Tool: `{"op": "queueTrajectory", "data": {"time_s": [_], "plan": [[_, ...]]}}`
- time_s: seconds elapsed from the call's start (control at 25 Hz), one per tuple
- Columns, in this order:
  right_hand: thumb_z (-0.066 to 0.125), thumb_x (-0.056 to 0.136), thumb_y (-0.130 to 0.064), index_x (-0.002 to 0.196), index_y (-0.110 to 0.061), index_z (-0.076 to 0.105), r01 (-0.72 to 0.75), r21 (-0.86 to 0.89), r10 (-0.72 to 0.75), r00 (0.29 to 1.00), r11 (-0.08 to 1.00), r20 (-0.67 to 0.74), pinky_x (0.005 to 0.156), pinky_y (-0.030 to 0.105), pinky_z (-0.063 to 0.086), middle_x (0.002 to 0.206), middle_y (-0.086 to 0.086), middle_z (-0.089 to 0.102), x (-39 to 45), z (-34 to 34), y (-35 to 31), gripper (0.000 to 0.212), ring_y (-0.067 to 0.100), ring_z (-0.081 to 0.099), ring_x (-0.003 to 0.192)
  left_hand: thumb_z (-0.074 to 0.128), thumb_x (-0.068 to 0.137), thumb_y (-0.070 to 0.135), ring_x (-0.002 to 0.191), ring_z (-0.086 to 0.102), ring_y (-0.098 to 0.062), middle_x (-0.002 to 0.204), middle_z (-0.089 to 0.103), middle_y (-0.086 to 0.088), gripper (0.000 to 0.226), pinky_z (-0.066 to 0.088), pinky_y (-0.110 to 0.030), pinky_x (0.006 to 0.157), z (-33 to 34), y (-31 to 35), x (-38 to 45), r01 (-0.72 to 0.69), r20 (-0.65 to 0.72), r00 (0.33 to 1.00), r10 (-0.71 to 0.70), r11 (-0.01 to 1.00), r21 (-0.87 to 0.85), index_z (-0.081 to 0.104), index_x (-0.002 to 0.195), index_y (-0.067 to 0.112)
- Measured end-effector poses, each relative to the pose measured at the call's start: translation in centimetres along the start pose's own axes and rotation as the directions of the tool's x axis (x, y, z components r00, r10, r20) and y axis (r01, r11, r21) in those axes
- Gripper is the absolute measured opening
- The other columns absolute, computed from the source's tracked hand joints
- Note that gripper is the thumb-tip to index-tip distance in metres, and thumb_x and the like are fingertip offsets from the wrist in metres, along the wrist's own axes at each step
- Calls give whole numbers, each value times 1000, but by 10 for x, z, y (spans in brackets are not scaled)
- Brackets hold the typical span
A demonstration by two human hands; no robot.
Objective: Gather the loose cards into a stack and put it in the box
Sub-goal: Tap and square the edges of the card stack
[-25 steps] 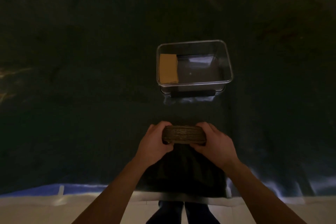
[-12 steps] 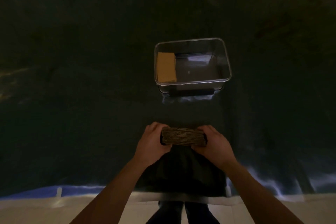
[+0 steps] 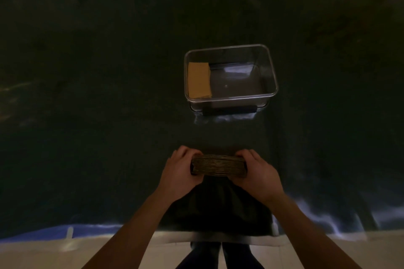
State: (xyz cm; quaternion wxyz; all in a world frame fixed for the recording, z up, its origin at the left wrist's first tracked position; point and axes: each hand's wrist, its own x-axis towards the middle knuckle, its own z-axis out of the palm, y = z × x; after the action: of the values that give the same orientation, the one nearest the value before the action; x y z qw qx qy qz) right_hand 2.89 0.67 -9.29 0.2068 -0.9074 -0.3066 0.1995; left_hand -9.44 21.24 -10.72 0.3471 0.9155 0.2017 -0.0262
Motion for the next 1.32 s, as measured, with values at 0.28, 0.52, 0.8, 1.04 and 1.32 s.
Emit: {"op": "queueTrajectory", "data": {"time_s": [0.28, 0.52, 0.8, 1.04, 1.32], "plan": [[65, 73, -56, 119, -34, 47, -27, -46, 31, 994, 999, 105, 76, 34, 54, 110, -8, 69, 4, -4, -5, 54, 18, 68, 95, 72, 68, 46, 109, 49, -12, 115, 52, 13, 52, 34, -37, 90, 2, -3, 1, 36, 76, 996, -44, 994, 101, 55, 117, 37], [65, 72, -58, 116, -38, 45, -40, -55, 44, 996, 998, 75, 69, 32, 53, 98, -6, 73, 2, -3, -3, 52, 20, 71, 87, 62, 66, 55, 104, 47, -6, 111, 52, 19, 54, 25, -33, 81, 0, -5, -1, 64, 71, 995, -73, 991, 120, 52, 117, 40], [68, 73, -56, 119, -35, 48, -67, -3, 67, 992, 998, 108, 75, 33, 53, 106, -4, 73, 1, 2, -2, 55, 21, 70, 94, 60, 65, 55, 107, 49, -12, 112, 53, 14, 57, 24, -34, 79, 5, -6, -2, 80, 86, 992, -94, 985, 154, 52, 119, 39], [70, 68, -58, 118, -41, 41, -80, 60, 75, 993, 995, 94, 71, 32, 52, 104, -7, 72, -5, 3, -2, 61, 19, 70, 91, 70, 68, 50, 118, 45, -13, 127, 52, 12, 70, 26, -34, 88, 7, -6, -7, 106, 55, 992, -112, 988, 112, 45, 131, 36], [63, 69, -62, 113, -35, 42, -66, 9, 66, 997, 998, 38, 65, 28, 47, 94, -7, 72, -4, 13, -1, 56, 19, 71, 83, 66, 78, 46, 122, 45, -16, 132, 51, 3, 66, 28, -34, 99, 24, 4, -19, 141, 14, 990, -141, 990, 30, 44, 137, 24]]}}
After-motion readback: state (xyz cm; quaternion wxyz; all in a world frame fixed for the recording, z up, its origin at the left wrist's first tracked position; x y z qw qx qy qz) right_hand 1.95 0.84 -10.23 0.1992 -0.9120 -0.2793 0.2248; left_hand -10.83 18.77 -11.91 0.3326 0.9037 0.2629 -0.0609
